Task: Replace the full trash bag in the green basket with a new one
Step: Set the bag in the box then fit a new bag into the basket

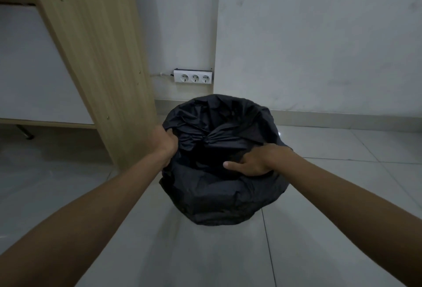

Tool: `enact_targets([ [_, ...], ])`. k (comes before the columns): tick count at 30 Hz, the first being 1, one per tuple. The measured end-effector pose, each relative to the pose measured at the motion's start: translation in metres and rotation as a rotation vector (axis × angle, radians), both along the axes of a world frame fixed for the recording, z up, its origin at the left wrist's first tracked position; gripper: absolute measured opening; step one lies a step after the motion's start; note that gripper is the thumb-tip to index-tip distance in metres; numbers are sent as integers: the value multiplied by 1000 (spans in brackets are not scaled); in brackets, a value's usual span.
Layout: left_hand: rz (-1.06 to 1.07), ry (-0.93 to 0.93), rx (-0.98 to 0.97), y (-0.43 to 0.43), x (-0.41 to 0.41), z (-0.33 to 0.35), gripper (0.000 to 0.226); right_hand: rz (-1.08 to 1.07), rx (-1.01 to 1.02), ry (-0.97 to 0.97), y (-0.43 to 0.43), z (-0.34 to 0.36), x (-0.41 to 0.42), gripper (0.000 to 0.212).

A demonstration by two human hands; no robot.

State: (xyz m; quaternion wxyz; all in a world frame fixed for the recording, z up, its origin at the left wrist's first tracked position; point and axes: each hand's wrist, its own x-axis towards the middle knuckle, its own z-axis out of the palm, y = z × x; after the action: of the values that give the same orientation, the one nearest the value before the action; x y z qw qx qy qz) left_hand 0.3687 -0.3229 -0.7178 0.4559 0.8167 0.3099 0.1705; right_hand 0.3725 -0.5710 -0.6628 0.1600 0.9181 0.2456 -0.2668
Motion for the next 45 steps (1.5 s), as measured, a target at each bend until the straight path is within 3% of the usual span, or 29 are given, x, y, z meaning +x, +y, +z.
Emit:
enact_targets([
  [6,-13,-220,217,-32,-17,-7,22,227,184,-378,15,-40,21,68],
  [11,-46,-259,279,-39,-23,-4,21,-58,-339,-221,-16,-79,31,81],
  [14,-106,-274,326,-43,-20,-1,20,2,-173,-321,4,-57,17,70],
  [17,-131,-285,339,-45,-17,1,19,275,78,-698,23,-47,19,47],
  [18,-132,-280,340,-45,-16,1,19,330,106,-732,22,-50,22,50],
  [21,-120,-258,336,-42,-19,2,20,250,-123,-600,-6,-67,32,73],
  [23,-119,-246,328,-39,-21,2,20,64,-416,-439,-24,-67,29,77],
  [25,-131,-238,329,-39,-22,3,20,3,-521,-392,-29,-68,28,80],
  [29,-137,-244,305,-37,-16,2,20,35,-321,-502,-14,-75,27,78],
  [33,-120,-236,279,-36,-16,0,21,-147,-102,-311,-29,-93,34,54],
  [35,-104,-238,270,-42,-17,1,20,-220,-50,-354,-23,-92,37,56],
  [37,-44,-220,233,-49,-18,0,19,-117,78,-351,-5,-76,35,60],
  [39,42,-189,162,-55,-20,-2,18,6,246,-569,8,-56,30,54],
  [41,139,-175,49,-62,-24,-6,20,-67,354,-733,10,-49,31,51],
  [45,249,-207,-170,-75,-28,-16,31,-341,546,-763,4,-62,25,69],
])
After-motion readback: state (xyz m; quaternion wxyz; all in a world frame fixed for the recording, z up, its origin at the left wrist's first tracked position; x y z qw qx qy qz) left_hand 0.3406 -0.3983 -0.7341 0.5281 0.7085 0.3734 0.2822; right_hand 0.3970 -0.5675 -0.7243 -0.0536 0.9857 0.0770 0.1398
